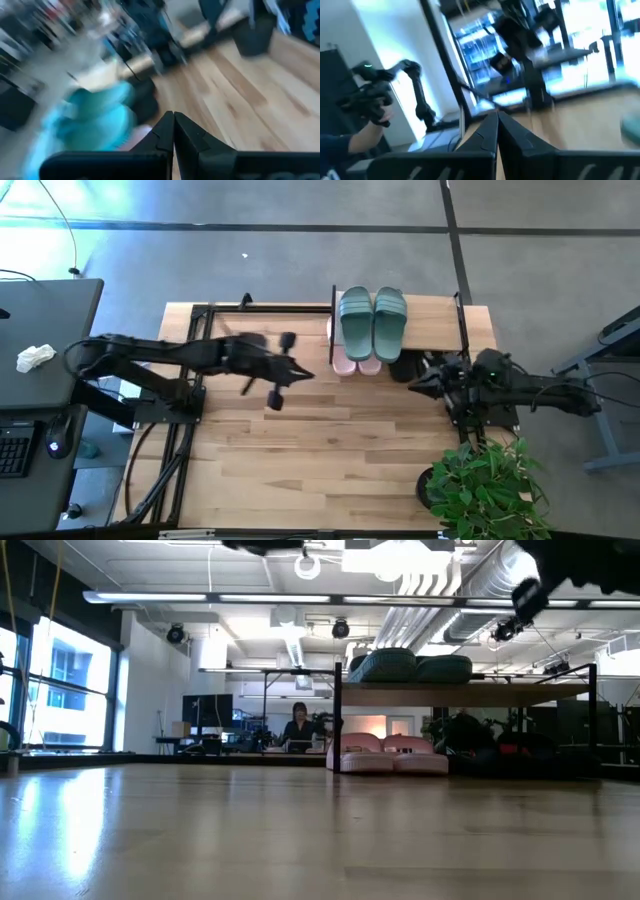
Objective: Pick and place slides into the shelf
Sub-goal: Return to Home Position
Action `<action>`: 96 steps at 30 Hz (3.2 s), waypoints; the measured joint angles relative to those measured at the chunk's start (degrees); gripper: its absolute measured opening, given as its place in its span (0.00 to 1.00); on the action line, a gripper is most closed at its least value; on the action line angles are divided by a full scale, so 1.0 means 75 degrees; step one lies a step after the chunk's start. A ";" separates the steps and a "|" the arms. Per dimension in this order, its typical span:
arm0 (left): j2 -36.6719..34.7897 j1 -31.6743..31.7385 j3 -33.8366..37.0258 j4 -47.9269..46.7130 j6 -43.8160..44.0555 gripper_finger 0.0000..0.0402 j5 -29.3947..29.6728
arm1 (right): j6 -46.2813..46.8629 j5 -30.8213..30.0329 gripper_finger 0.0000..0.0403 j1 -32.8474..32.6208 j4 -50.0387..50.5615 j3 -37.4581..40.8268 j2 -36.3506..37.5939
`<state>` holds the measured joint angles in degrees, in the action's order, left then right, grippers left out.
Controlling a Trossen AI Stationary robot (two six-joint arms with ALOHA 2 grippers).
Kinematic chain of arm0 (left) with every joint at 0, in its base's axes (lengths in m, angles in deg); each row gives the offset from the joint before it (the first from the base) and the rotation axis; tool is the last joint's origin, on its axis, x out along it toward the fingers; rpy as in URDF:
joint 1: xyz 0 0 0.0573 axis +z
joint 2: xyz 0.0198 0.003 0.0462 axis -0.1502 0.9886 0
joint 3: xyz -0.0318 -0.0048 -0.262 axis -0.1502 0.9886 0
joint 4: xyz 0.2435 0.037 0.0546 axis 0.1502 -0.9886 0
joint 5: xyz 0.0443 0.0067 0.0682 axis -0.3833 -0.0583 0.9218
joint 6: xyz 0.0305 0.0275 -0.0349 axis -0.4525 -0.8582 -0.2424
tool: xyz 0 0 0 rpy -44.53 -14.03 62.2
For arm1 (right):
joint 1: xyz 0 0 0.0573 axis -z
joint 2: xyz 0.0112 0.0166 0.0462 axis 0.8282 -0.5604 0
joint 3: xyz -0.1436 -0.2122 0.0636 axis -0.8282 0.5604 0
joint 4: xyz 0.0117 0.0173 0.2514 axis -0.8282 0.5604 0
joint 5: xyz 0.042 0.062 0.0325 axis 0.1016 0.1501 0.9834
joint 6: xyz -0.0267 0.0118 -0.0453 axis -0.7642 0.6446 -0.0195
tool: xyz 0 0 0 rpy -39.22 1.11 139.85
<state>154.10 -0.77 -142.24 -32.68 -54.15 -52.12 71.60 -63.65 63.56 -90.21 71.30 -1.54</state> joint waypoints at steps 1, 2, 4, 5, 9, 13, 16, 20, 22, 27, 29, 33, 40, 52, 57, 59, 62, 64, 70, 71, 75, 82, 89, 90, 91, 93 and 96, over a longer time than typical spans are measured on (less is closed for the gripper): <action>-0.0406 0.0044 0.0292 0.0285 0.0006 0.00 0.0001 | -0.0196 -0.0003 0.00 -0.0026 -0.0273 -0.0028 0.0023; -0.0803 0.0097 0.0568 0.0500 0.0041 0.00 -0.0003 | -0.0432 -0.0028 0.00 -0.0042 -0.0338 -0.0108 0.0024; -0.1629 0.0177 0.1106 0.0800 0.0173 0.00 0.0050 | -0.0750 -0.0095 0.00 -0.0044 -0.0364 -0.0345 0.0054; -0.2043 0.0225 0.1362 0.0794 0.0221 0.00 0.0112 | -0.0854 -0.0139 0.00 -0.0041 -0.0327 -0.0452 0.0068; -0.3751 0.0310 0.2169 0.0668 0.0345 0.00 0.0532 | -0.1223 -0.0147 0.00 -0.0041 0.0051 -0.1010 0.0149; -0.5292 0.0301 0.2716 0.0661 0.0344 0.00 0.0646 | -0.1756 -0.0277 0.00 -0.0041 0.0613 -0.1542 0.0385; -0.6255 0.0299 0.2971 0.0459 0.0370 0.00 0.0659 | -0.1999 -0.0504 0.00 -0.0041 0.0910 -0.1771 0.0684; -0.7241 0.0299 0.3159 -0.0027 0.0483 0.00 0.0837 | -0.2140 -0.0622 0.00 -0.0041 0.1158 -0.1870 0.1256; -0.7623 0.0299 0.3214 -0.0288 0.0488 0.00 0.0919 | -0.2143 -0.0838 0.00 -0.0039 0.1464 -0.1871 0.1595; -0.8271 0.0301 0.3330 -0.0709 0.0539 0.00 0.1064 | -0.1969 -0.1179 0.00 -0.0041 0.2163 -0.1870 0.2043; -0.8492 0.0299 0.3413 -0.0711 0.0510 0.00 0.1064 | -0.1964 -0.1185 0.00 -0.0039 0.2167 -0.1864 0.1996; -0.9029 0.0300 0.3589 -0.0751 0.0422 0.00 0.1095 | -0.2024 -0.1365 0.00 -0.0039 0.2182 -0.1811 0.2040; -0.9379 0.0299 0.3976 -0.0920 0.0356 0.00 0.1262 | -0.1747 -0.1363 0.00 -0.0041 0.1252 -0.0971 0.2032; -0.9431 0.0299 0.6827 0.2643 0.0726 0.00 0.0970 | -0.0977 -0.1520 0.00 -0.0041 -0.2012 0.1410 0.2023; -0.9415 0.0299 0.7657 0.3321 0.1005 0.00 0.1043 | -0.0795 -0.1772 0.00 -0.0040 -0.2353 0.1798 0.2029; -0.9398 0.0299 0.7654 0.3284 0.1073 0.00 0.1052 | -0.0792 -0.1784 0.00 -0.0040 -0.2280 0.1800 0.2023; -0.9387 0.0299 0.7664 0.3086 0.1144 0.00 0.1057 | -0.0796 -0.1784 0.00 -0.0041 -0.2296 0.1807 0.2028; -0.9392 0.0299 0.7664 0.3063 0.1142 0.00 0.1058 | -0.0891 -0.1781 0.00 -0.0039 -0.2005 0.1807 0.2023; -0.9393 0.0299 0.7664 0.2256 0.0819 0.00 0.1058 | -0.1537 -0.1770 0.00 -0.0039 -0.0738 0.1807 0.2023; -0.9393 0.0299 0.7664 0.2062 0.0760 0.00 0.1058 | -0.1655 -0.1772 0.00 -0.0039 -0.0449 0.1809 0.2023; -0.9393 0.0299 0.7664 0.1501 0.0682 0.00 0.1061 | -0.2004 -0.1877 0.00 -0.0039 0.0665 0.1810 0.2020; -0.9385 0.0299 0.7664 0.1412 0.0679 0.00 0.1058 | -0.2402 -0.2304 0.00 -0.0039 0.0994 0.1801 0.1956; -0.9384 0.0299 0.7664 0.1416 0.0668 0.00 0.1058 | -0.2399 -0.2629 0.00 -0.0039 0.1060 0.1795 0.1956; -0.9384 0.0299 0.7664 0.1419 0.0626 0.00 0.1058 | -0.2399 -0.2629 0.00 -0.0041 0.1063 0.1795 0.1956; -0.9384 0.0299 0.7664 0.1420 0.0569 0.00 0.1058 | -0.2399 -0.2629 0.00 -0.0039 0.1063 0.1795 0.1956; -0.9384 0.0299 0.7664 0.1420 0.0500 0.00 0.1058 | -0.2399 -0.2629 0.00 -0.0041 0.1065 0.1795 0.1956; -0.9384 0.0299 0.7664 0.1420 0.0486 0.00 0.1058 | -0.2400 -0.2629 0.00 -0.0041 0.1068 0.1795 0.1956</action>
<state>83.72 1.47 -84.76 -22.03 -50.50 -44.19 53.60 -83.37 63.25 -82.20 84.76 13.13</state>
